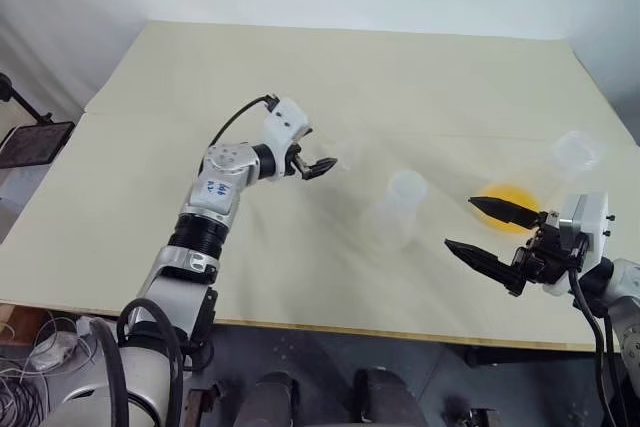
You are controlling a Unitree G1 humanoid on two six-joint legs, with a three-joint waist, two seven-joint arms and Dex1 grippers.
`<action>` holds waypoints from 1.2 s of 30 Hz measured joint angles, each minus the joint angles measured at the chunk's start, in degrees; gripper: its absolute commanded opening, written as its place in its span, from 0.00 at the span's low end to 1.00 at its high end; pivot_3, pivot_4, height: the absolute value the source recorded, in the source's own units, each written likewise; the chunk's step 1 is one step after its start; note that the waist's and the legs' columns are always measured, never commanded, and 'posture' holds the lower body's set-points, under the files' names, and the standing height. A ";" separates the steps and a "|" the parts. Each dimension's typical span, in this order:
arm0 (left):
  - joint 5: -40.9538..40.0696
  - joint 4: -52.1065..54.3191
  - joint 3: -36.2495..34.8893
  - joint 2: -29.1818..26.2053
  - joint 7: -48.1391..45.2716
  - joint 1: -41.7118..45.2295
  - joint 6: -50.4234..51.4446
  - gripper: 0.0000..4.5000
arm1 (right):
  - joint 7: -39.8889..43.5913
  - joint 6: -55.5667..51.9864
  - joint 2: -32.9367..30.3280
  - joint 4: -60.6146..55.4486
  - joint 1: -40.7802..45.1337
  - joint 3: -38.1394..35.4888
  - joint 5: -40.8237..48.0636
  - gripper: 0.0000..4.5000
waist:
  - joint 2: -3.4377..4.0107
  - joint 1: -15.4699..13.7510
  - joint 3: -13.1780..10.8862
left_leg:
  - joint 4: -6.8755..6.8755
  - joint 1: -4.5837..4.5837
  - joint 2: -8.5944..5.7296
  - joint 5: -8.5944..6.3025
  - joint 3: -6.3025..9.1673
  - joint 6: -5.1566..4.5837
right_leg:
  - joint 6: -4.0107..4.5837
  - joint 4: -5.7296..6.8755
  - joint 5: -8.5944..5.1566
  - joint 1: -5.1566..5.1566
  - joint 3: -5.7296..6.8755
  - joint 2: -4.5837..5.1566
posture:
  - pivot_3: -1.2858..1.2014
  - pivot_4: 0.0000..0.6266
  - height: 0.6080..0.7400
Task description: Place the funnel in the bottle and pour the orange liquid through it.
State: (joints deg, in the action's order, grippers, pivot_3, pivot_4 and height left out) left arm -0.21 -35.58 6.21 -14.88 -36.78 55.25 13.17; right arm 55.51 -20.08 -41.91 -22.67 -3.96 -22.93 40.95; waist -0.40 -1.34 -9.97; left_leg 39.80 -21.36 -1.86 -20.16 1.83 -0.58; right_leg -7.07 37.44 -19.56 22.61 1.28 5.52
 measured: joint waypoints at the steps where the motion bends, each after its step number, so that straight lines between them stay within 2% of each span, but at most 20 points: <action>1: 0.87 -0.29 0.60 0.53 1.29 0.20 -0.07 1.00 | -0.22 0.00 0.14 -0.10 -0.31 -0.01 0.00 1.00 | 0.00 -0.04 0.00 | 0.00 0.00 0.00 0.00 0.00 0.00 | 0.00 0.00 0.00 0.00 0.01 0.00 | 0.52 0.24 1.00; 10: 4.92 -10.91 1.60 5.48 11.49 5.40 -2.85 1.00 | -1.59 0.03 1.09 -1.89 -0.97 0.08 0.01 1.00 | -0.02 -0.30 -0.01 | 0.02 0.00 -0.08 0.00 -0.03 -0.01 | -0.04 -0.01 0.02 0.00 0.13 0.02 | 0.52 0.24 1.00; 25: 5.54 -25.60 1.44 8.96 16.16 12.41 -8.28 1.00 | -3.39 0.06 2.20 -4.31 -3.64 0.06 0.02 1.00 | -0.03 -0.25 -0.02 | 0.00 0.00 -0.09 0.01 -0.08 -0.01 | -0.05 -0.01 0.02 0.01 0.33 0.02 | 0.52 0.24 1.00; 29: 5.36 -26.41 0.97 9.31 15.67 12.48 -8.12 0.80 | -3.76 0.06 2.20 -4.42 -4.20 0.06 0.02 1.00 | -0.03 -0.24 -0.02 | 0.00 0.00 -0.09 0.01 -0.08 -0.01 | -0.05 -0.02 0.02 0.01 0.33 0.02 | 0.52 0.24 1.00; 36: 5.26 -28.47 -0.34 9.36 15.67 12.48 -7.97 0.30 | -3.94 0.07 2.20 -4.42 -3.92 0.06 0.01 1.00 | -0.03 -0.24 -0.02 | 0.00 0.00 -0.09 0.01 -0.08 -0.01 | -0.06 -0.01 0.02 0.01 0.33 0.02 | 0.52 0.24 1.00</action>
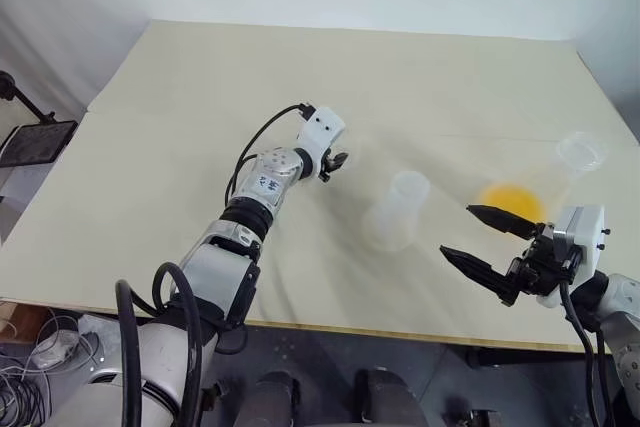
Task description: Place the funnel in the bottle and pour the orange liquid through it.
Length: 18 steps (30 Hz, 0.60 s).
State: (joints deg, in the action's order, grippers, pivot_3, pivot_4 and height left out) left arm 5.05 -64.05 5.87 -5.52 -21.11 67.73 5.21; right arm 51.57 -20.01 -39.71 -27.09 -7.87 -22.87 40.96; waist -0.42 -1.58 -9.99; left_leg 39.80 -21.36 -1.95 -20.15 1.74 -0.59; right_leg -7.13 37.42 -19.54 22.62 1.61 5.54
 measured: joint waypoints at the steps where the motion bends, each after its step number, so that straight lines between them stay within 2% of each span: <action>1: 0.01 -0.07 -0.18 -0.01 0.01 0.00 -0.01 0.22 | 0.00 0.00 0.00 0.00 0.20 0.00 0.00 1.00 | 0.00 0.00 0.00 | 0.00 0.00 0.00 0.00 0.00 0.00 | 0.00 0.00 0.00 0.00 0.00 0.00 | 0.52 0.24 1.00; 4: 0.02 -0.94 -0.37 -0.19 -0.10 0.01 -0.02 0.01 | 0.00 0.00 0.00 0.00 0.51 0.00 -0.01 1.00 | 0.00 0.01 0.00 | 0.00 0.00 0.00 0.00 0.00 0.00 | 0.00 0.00 0.00 0.00 0.01 0.00 | 0.52 0.24 1.00; 7: -0.11 -1.25 -0.72 -0.71 -0.78 0.40 -0.19 0.01 | 0.00 0.00 0.00 0.01 0.68 0.00 -0.03 1.00 | 0.00 0.02 0.00 | 0.00 0.00 0.00 0.00 -0.01 0.00 | 0.00 0.00 0.00 0.00 0.00 0.00 | 0.52 0.24 1.00; 12: -0.20 -1.16 -1.52 -5.16 -3.01 0.53 0.25 0.01 | -0.05 0.00 0.00 0.06 0.72 0.00 -0.23 1.00 | 0.00 0.21 0.00 | -0.05 0.03 0.06 0.00 -0.09 0.01 | 0.00 0.03 0.00 0.06 -0.02 -0.04 | 0.52 0.24 1.00; 18: -3.55 4.91 -4.73 -10.43 -11.12 -0.09 1.17 0.01 | -0.05 0.01 -0.01 0.08 0.71 -0.03 -0.26 1.00 | 0.00 0.11 0.00 | -0.04 0.01 0.02 0.00 -0.06 0.01 | 0.00 0.02 0.00 0.06 -0.02 0.01 | 0.52 0.24 1.00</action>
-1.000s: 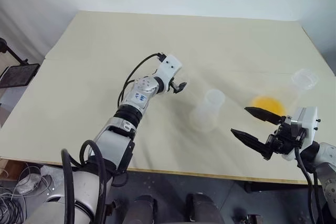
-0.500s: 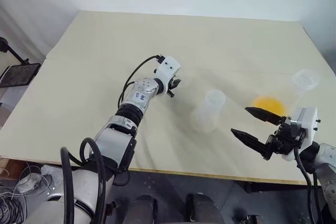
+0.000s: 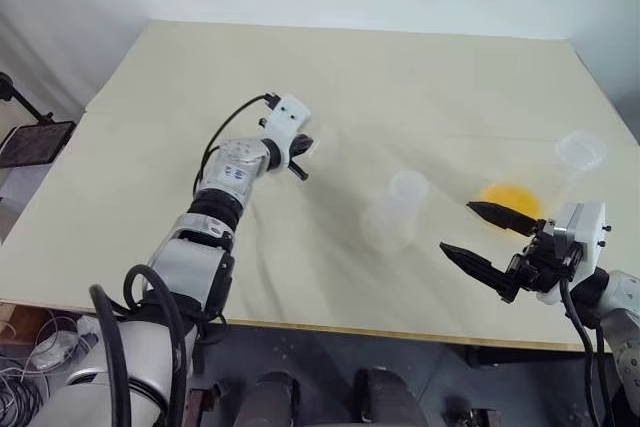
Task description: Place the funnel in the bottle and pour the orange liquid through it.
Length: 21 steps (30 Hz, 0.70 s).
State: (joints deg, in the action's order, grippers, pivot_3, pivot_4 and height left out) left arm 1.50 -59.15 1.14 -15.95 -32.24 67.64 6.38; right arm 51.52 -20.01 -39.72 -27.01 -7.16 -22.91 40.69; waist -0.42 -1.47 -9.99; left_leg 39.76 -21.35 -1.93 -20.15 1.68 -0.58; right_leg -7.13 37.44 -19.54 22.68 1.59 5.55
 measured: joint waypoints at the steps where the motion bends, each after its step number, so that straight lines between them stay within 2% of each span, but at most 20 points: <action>1: -1.25 1.62 -0.87 -0.90 -1.66 -0.01 0.08 0.01 | 0.01 0.00 0.00 0.02 0.00 -0.02 0.00 1.00 | 0.00 -0.01 0.00 | 0.00 0.00 0.00 0.00 0.00 0.00 | 0.00 -0.01 0.00 0.00 0.00 0.01 | 0.52 0.24 1.00; 4: -4.68 7.23 -2.44 -3.36 -7.99 -0.01 3.69 0.01 | 0.11 0.00 -0.01 0.07 0.05 -0.04 0.00 1.00 | 0.00 -0.01 0.00 | 0.01 0.00 -0.01 0.00 0.01 0.00 | 0.00 0.00 0.00 -0.02 0.00 0.01 | 0.52 0.24 1.00; 8: -10.43 14.75 -3.54 -7.78 -18.42 0.40 14.00 0.01 | 0.31 0.00 -0.08 0.59 0.48 -0.03 -0.07 1.00 | 0.00 0.18 0.00 | 0.00 0.00 0.02 0.00 0.02 0.00 | 0.00 0.01 0.00 -0.02 0.00 -0.03 | 0.52 0.24 1.00; 11: -15.35 20.98 -4.85 -8.54 -23.29 0.78 20.97 0.01 | 0.65 0.00 -0.18 1.34 1.83 0.02 -0.14 1.00 | 0.01 0.16 0.00 | 0.01 0.00 0.02 0.00 0.03 0.00 | 0.00 0.01 0.00 -0.03 -0.04 -0.01 | 0.52 0.24 1.00; 16: -24.01 31.32 -8.44 -8.51 -25.94 0.56 29.24 0.01 | 1.07 0.00 -0.22 2.14 2.55 0.03 -0.49 1.00 | 0.01 0.17 0.00 | 0.04 0.00 0.02 0.00 0.17 0.00 | 0.00 -0.01 0.00 -0.08 -0.37 0.03 | 0.52 0.24 1.00; 21: -28.67 37.81 -8.17 -10.64 -27.37 0.26 38.48 0.01 | 1.25 0.00 -0.22 2.35 2.44 0.02 -0.56 1.00 | 0.01 0.24 0.00 | 0.04 0.00 0.03 0.00 0.17 0.00 | 0.00 0.00 0.00 -0.08 -0.42 0.00 | 0.52 0.24 1.00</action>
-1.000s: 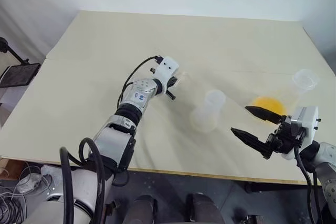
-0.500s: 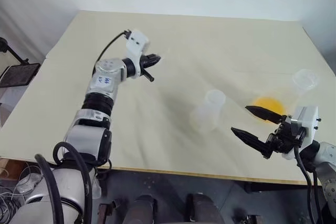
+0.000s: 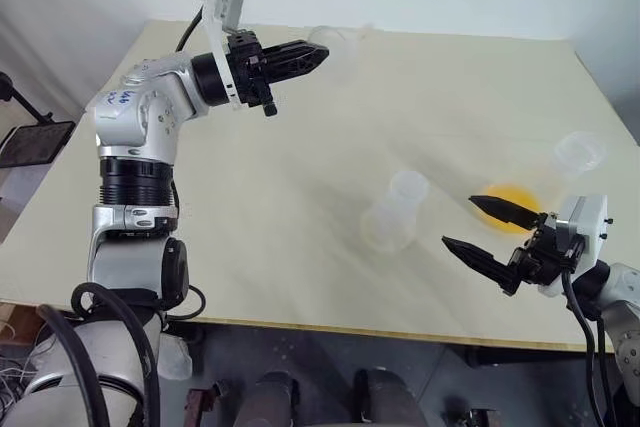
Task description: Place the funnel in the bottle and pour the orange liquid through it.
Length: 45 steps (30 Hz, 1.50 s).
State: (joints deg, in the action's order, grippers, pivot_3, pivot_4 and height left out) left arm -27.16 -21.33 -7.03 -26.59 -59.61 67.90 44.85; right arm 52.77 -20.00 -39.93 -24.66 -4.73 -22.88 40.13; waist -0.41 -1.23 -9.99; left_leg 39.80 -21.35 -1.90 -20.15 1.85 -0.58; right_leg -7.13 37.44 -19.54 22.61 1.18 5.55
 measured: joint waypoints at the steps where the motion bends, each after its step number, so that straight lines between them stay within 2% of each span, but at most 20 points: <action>1: -0.23 0.72 0.92 -0.95 -0.49 0.01 1.75 0.01 | 0.03 0.00 0.00 0.01 -0.04 0.00 -0.02 1.00 | 0.00 0.02 0.00 | 0.00 0.00 0.00 0.00 0.00 0.00 | 0.00 -0.01 0.00 0.00 -0.01 0.00 | 0.52 0.24 1.00; 4: -0.43 2.72 6.94 -5.95 -4.00 0.11 9.33 0.01 | 0.08 0.00 -0.01 0.01 -0.26 -0.04 -0.03 1.00 | 0.01 0.20 0.00 | -0.04 0.02 0.00 0.00 0.00 0.00 | 0.00 0.01 0.00 0.00 -0.05 -0.03 | 0.52 0.24 1.00; 6: -0.47 2.98 9.57 -7.19 -5.63 0.54 12.77 0.01 | 0.09 0.00 -0.01 0.01 -0.32 -0.05 -0.03 1.00 | 0.01 0.19 0.01 | -0.03 0.02 0.00 0.00 0.00 0.00 | 0.00 0.00 0.00 0.00 -0.07 -0.03 | 0.52 0.24 1.00; 12: -1.89 4.68 14.09 -7.93 -9.47 2.55 18.96 0.01 | 0.10 0.00 -0.01 0.01 -0.32 -0.04 -0.40 1.00 | 0.01 -0.08 0.00 | -0.03 0.00 -0.03 -0.01 0.04 -0.01 | 0.00 -0.03 0.00 -0.02 -0.10 0.00 | 0.52 0.24 1.00; 19: -6.49 4.29 14.47 -6.75 -12.53 7.26 25.86 0.01 | 0.04 0.04 0.06 0.00 -0.51 0.09 -0.66 1.00 | 0.01 0.07 0.00 | -0.04 0.00 -0.01 -0.01 0.04 -0.01 | 0.00 -0.04 0.00 -0.02 -0.11 0.00 | 0.52 0.24 1.00; 22: -6.28 3.77 17.18 -7.58 -14.20 7.64 26.15 0.01 | -0.01 0.11 0.24 0.00 -1.15 0.09 -0.70 1.00 | 0.01 0.15 0.00 | -0.05 0.01 0.02 0.00 0.03 -0.01 | 0.00 -0.04 0.00 -0.02 -0.12 0.00 | 0.52 0.24 1.00; 28: -2.54 -2.66 25.03 -5.28 -15.28 11.51 25.58 0.01 | -0.16 1.18 1.40 -0.11 -1.56 0.71 -1.10 1.00 | 0.00 -0.02 0.00 | -0.05 -0.01 -0.04 0.00 0.02 -0.02 | 0.00 -0.07 0.00 -0.01 -0.13 -0.02 | 0.52 0.24 1.00; 45: 3.37 -13.43 30.60 2.57 -17.53 18.52 23.07 0.01 | -2.60 2.61 3.96 -3.10 -5.97 2.19 -1.80 1.00 | 0.00 0.02 -0.01 | -0.06 -0.03 -0.03 0.00 0.00 -0.03 | 0.00 -0.10 -0.01 0.00 -0.14 -0.03 | 0.52 0.24 1.00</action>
State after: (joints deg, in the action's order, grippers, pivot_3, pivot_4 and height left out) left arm -23.79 -34.76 23.57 -24.02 -77.14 86.42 67.93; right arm 50.17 -17.39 -35.98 -27.76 -10.70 -20.69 38.33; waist -0.41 -1.21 -9.99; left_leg 39.73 -21.37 -1.92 -20.15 1.86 -0.61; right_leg -7.13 37.34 -19.54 22.60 1.04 5.52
